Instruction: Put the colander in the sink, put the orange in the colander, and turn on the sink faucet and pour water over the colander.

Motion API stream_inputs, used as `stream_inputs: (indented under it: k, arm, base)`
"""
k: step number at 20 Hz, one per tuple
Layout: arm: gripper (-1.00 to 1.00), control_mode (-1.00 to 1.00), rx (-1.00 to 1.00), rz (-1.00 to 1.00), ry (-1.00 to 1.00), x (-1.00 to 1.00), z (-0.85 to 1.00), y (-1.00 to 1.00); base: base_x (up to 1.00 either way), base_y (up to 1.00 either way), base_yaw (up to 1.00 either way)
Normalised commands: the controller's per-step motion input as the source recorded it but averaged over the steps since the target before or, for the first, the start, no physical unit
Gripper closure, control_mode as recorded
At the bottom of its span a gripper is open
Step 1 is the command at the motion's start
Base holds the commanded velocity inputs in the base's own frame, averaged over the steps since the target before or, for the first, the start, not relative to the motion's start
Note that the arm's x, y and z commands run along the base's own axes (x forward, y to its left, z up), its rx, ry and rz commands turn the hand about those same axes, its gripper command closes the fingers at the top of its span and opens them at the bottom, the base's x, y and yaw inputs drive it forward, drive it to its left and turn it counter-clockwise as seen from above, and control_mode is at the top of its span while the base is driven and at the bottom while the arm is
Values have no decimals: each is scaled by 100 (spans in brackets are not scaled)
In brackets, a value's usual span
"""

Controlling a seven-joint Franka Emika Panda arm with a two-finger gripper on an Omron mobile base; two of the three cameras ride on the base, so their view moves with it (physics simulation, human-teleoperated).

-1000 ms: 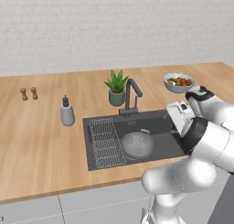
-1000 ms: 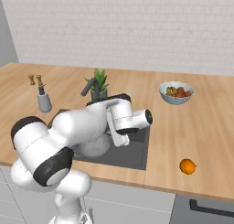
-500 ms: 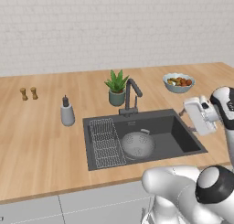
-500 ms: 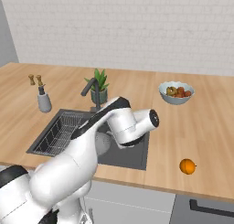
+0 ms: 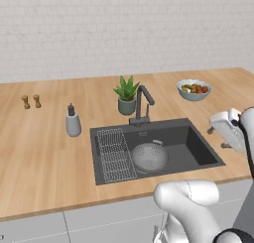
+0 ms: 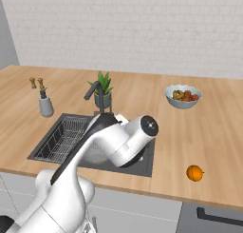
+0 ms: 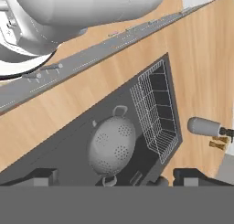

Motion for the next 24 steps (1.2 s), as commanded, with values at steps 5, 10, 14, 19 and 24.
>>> stream_inputs:
  k: [5, 10, 14, 19, 24]
  arm:
    - [-100, -100, -15, -8, 0, -13, 17, -18]
    - [-100, -100, -10, -9, 3, -4, 9, -46]
    - [-100, -100, -27, -10, 8, -14, 0, -78]
    - [-100, -100, -25, -8, 7, -2, 0, -65]
    - [-100, -100, -19, -2, 6, -3, -14, -68]
  base:
    - [0, 0, 0]
    - [0, 0, 0]
    - [0, 0, 0]
    - [0, 0, 0]
    - [0, 0, 0]
